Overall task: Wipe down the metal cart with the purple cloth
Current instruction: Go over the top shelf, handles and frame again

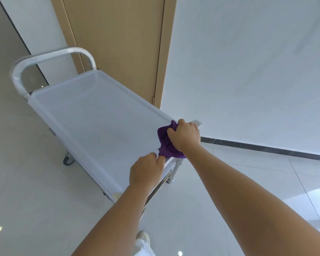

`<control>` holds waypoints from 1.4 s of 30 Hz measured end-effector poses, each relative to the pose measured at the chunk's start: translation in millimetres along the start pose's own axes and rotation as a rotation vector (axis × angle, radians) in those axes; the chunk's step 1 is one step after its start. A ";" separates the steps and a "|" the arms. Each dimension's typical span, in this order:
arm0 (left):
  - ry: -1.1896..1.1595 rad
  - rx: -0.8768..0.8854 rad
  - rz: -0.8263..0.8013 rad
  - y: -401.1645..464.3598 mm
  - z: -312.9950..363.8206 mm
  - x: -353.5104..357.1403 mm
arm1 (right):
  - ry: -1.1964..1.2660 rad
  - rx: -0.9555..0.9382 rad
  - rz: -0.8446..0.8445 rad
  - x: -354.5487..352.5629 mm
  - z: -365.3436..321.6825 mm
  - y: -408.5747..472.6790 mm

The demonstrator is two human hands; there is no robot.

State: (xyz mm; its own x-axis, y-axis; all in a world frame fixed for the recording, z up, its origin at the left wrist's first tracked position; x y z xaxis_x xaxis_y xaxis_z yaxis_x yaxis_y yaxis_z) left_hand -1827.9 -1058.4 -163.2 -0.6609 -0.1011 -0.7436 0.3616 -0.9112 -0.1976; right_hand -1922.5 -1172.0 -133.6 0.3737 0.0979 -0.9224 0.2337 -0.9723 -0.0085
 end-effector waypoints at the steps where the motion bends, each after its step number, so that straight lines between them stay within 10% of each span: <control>1: 0.009 0.018 0.005 -8.5 -6.7 -1.7 | -0.005 0.003 0.014 0.6 -2.7 -11.7; 26: 0.408 0.624 -0.107 -187.8 -180.7 -99.9 | -0.074 0.238 0.015 36.3 -120.5 -288.8; 42: 0.487 0.873 -0.028 -206.2 -264.2 -166.0 | -0.132 0.115 -0.281 65.0 -179.7 -353.3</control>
State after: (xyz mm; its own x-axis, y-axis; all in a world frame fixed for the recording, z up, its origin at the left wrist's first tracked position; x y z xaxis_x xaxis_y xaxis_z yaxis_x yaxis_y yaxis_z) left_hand -1619.0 -748.2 -167.7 -0.2495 -0.0781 -0.9652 -0.3887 -0.9049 0.1737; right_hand -1819.5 -783.9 -121.1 0.1880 0.3445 -0.9198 0.2055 -0.9295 -0.3062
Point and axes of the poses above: each hand's wrist, its own y-axis towards the middle knuckle, its own x-axis out of the palm, z = x × y, the point moved 1 cm from there along y, towards the middle knuckle, and after that the axes turned 5 degrees about -x, right-handed, at the moved point
